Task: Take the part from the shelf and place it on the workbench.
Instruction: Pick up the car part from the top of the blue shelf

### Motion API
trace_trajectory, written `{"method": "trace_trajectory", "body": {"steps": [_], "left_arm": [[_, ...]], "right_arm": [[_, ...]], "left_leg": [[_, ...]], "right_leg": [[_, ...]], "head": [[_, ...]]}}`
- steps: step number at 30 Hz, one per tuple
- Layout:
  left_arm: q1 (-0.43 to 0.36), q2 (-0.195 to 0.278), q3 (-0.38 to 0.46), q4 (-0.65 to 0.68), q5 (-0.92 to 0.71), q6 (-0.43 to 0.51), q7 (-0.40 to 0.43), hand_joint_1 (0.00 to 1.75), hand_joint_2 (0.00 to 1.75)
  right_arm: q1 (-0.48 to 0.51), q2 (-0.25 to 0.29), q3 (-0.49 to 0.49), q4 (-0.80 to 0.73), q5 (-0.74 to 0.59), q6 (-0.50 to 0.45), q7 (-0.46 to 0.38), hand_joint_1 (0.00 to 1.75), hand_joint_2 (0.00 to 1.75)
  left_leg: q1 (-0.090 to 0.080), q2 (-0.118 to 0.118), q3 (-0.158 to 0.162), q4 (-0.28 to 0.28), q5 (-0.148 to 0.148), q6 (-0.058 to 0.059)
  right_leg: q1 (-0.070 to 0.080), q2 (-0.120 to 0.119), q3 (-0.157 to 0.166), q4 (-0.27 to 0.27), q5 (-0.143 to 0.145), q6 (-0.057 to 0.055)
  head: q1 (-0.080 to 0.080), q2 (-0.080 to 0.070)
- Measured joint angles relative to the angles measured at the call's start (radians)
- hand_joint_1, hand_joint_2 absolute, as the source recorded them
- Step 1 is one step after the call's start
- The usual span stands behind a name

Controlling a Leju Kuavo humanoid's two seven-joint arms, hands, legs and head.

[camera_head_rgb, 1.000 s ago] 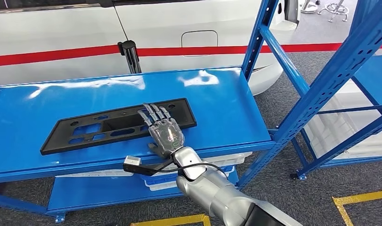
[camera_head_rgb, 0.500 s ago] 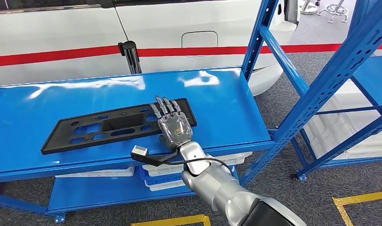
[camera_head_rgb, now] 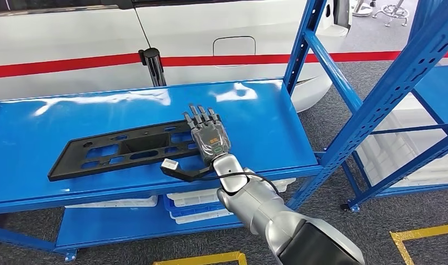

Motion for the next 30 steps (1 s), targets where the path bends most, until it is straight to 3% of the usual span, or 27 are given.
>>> {"method": "trace_trajectory", "body": {"steps": [5, 9, 14, 18, 30], "left_arm": [[-0.003, 0.000, -0.002, 0.000, -0.011, -0.004, 0.000, 0.00, 0.00], [-0.004, 0.000, -0.003, 0.000, -0.019, -0.006, 0.000, 0.00, 0.00], [-0.006, 0.000, -0.003, 0.000, -0.021, -0.006, 0.000, 0.00, 0.00], [-0.007, 0.000, -0.003, 0.000, -0.021, -0.007, 0.000, 0.00, 0.00], [-0.016, 0.005, -0.002, 0.000, -0.017, -0.006, 0.000, 0.00, 0.00]], "right_arm": [[-0.031, -0.027, -0.002, 0.022, 0.022, 0.059, 0.067, 0.00, 1.75], [-0.058, -0.069, -0.025, 0.038, 0.026, 0.092, 0.096, 1.10, 1.75], [-0.065, -0.101, -0.054, 0.051, 0.026, 0.093, 0.097, 1.10, 1.75], [-0.066, -0.112, -0.065, 0.056, 0.026, 0.093, 0.097, 1.68, 1.75], [-0.066, -0.118, -0.104, 0.061, 0.022, 0.053, 0.068, 1.75, 1.75]], "left_leg": [[0.000, 0.000, 0.000, 0.000, 0.000, 0.000], [0.000, 0.000, 0.000, 0.000, 0.000, 0.000], [-0.001, 0.000, 0.000, 0.001, 0.000, 0.000], [0.000, 0.000, 0.000, 0.001, 0.000, 0.000], [0.000, 0.000, 0.000, 0.000, 0.000, 0.000]], "right_leg": [[0.000, -0.001, 0.000, 0.000, 0.000, 0.000], [0.000, -0.001, 0.000, 0.000, 0.000, 0.001], [0.000, -0.001, 0.000, 0.000, 0.001, 0.001], [0.000, -0.001, 0.000, 0.000, 0.001, 0.001], [0.000, -0.001, 0.000, 0.000, 0.001, 0.001]], "head": [[0.000, 0.000], [0.000, 0.000], [0.000, 0.000], [0.000, 0.000], [0.000, 0.000]]}}
